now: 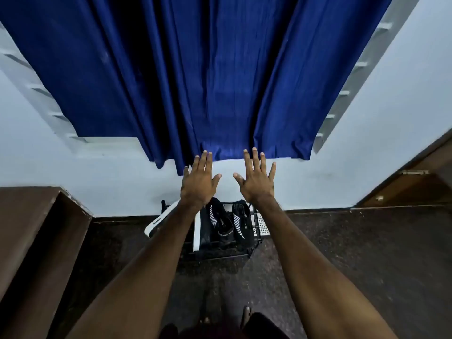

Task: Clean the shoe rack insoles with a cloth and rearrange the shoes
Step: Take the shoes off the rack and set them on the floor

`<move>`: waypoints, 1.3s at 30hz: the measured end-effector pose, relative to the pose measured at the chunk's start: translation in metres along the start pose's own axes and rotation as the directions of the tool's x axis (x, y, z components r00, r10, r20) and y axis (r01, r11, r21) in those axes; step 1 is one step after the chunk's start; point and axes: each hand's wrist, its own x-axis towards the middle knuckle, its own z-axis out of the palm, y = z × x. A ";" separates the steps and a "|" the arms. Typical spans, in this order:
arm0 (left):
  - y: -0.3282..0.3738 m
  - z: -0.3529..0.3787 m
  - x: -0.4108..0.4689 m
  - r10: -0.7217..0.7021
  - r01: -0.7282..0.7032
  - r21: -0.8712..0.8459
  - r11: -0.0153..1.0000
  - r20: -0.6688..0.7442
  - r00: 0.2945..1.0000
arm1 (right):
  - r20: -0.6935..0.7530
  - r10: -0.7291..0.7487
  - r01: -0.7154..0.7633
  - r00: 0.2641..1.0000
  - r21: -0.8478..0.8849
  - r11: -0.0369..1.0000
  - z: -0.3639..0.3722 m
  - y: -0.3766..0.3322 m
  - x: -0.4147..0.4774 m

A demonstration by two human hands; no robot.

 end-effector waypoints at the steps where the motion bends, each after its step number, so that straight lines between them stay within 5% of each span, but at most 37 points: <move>1: 0.001 0.005 -0.004 -0.003 0.003 0.014 1.000 0.039 0.999 | 0.034 0.018 -0.017 0.999 -0.021 1.000 0.004 0.004 -0.004; 13: 0.022 0.114 -0.007 -0.095 0.080 0.057 0.995 0.338 0.937 | 0.387 -0.093 0.120 0.918 -0.046 0.992 0.099 0.087 0.012; 20: 0.031 0.171 -0.001 -0.232 0.232 0.056 0.971 0.448 0.863 | 0.602 -0.186 0.207 0.776 0.036 0.978 0.143 0.139 0.040; 25: 0.039 0.214 -0.004 -0.293 0.332 0.020 0.943 0.523 0.800 | 0.761 -0.228 0.356 0.608 -0.004 0.935 0.175 0.170 0.044; 33: 0.036 0.297 -0.006 -0.283 0.376 -0.046 0.926 0.574 0.768 | 0.837 -0.232 0.455 0.496 -0.023 0.890 0.225 0.178 0.079; 39: 0.024 0.349 0.001 -0.312 0.398 -0.010 0.917 0.604 0.733 | 0.838 -0.269 0.365 0.476 0.090 0.927 0.301 0.185 0.122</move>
